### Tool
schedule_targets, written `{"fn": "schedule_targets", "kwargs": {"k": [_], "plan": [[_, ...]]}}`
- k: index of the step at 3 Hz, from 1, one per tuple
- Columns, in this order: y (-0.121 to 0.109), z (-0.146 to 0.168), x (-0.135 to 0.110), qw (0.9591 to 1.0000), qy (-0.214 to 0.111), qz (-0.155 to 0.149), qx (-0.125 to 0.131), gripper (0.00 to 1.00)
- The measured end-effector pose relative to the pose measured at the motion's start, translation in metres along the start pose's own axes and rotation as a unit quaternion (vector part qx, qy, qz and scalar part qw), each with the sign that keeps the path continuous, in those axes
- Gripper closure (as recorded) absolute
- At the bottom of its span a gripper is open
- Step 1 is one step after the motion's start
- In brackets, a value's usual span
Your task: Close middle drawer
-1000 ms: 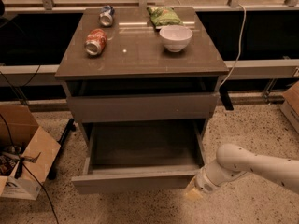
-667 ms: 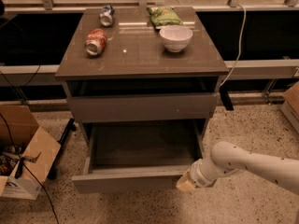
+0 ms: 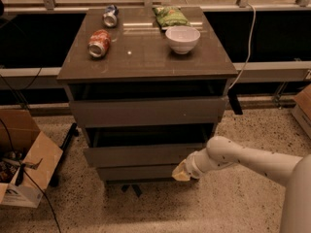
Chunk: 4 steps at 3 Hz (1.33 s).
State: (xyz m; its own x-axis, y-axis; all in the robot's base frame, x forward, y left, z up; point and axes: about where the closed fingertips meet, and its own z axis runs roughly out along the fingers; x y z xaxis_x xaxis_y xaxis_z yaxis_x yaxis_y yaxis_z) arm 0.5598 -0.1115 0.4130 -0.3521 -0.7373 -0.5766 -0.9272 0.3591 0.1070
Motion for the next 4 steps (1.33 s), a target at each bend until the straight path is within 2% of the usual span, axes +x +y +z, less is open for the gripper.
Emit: {"fn": "schedule_targets", "kwargs": {"k": [2, 3, 4], "plan": [[-0.003, 0.007, -0.006, 0.9999, -0.011, 0.004, 0.003, 1.00], [-0.029, 0.016, -0.019, 0.9988, -0.042, -0.006, 0.026, 1.00], [-0.069, 0.019, -0.033, 0.9948, -0.078, -0.014, 0.064, 1.00]]}}
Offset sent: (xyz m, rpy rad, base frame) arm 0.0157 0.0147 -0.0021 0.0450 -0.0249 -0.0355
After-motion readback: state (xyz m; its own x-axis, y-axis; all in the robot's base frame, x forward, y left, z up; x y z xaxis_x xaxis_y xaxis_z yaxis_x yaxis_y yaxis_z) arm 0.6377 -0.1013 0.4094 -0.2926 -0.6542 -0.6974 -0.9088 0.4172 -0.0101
